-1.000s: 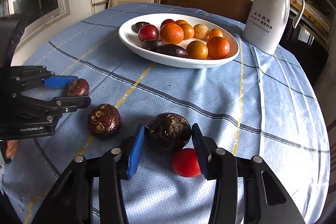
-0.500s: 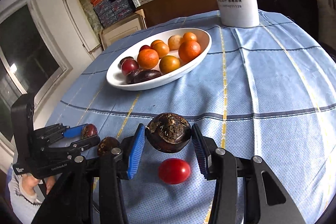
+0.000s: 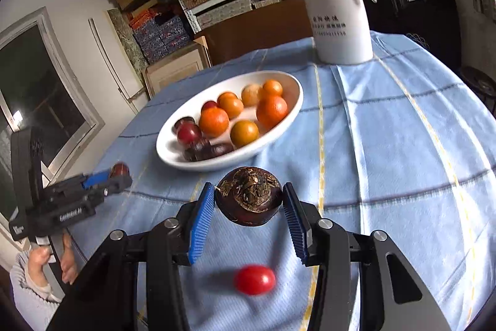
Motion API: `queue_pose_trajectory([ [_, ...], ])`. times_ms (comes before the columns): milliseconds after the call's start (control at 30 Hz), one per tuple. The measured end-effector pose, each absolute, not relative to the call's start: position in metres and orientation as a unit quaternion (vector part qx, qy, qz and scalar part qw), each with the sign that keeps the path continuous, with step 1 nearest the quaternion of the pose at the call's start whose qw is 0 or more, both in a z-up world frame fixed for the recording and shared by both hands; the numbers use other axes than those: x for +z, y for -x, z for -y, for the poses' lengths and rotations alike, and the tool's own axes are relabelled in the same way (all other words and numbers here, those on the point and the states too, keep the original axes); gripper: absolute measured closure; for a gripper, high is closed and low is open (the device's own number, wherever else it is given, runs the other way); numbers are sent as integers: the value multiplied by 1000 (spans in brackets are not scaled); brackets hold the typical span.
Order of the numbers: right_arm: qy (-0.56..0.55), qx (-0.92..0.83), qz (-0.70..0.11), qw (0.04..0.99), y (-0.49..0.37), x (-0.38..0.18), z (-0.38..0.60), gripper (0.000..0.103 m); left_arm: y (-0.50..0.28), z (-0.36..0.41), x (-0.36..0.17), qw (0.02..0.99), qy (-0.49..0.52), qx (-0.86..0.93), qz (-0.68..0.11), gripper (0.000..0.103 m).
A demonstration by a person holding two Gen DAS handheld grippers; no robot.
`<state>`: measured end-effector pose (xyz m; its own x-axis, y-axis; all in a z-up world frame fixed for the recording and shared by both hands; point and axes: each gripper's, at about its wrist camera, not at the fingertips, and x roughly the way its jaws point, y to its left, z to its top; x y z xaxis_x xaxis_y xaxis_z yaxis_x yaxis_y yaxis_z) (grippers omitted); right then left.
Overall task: Organize fruits
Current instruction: 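Release both water chestnuts onto the white plate, then move both open tools toward the last water chestnut and tomato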
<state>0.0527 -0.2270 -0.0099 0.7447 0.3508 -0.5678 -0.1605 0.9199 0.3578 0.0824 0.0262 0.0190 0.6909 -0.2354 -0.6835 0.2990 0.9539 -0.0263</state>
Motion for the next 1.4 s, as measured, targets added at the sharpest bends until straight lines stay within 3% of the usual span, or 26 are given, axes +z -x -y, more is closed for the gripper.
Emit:
queue_pose_trajectory([
  [167, -140, 150, -319, 925, -101, 18, 200, 57, -123, -8, 40, 931, -46, -128, -338, 61],
  [400, -146, 148, -330, 921, -165, 4, 174, 55, -185, -11, 12, 926, -7, -115, -361, 60],
  [467, -158, 143, -333, 918, -169, -1, 182, 47, -196, -14, 2, 922, -6, -114, -371, 45],
  [700, -219, 115, -298, 922, -150, 3, 219, 35, -176, -25, 9, 931, 10, -108, -350, 12],
  [1133, -248, 83, -295, 919, -91, -16, 257, 34, -106, -20, -4, 927, -13, -128, -352, 10],
  [1400, -234, 100, -286, 924, -22, -28, 265, 33, -21, 9, -16, 913, -94, -192, -349, 10],
])
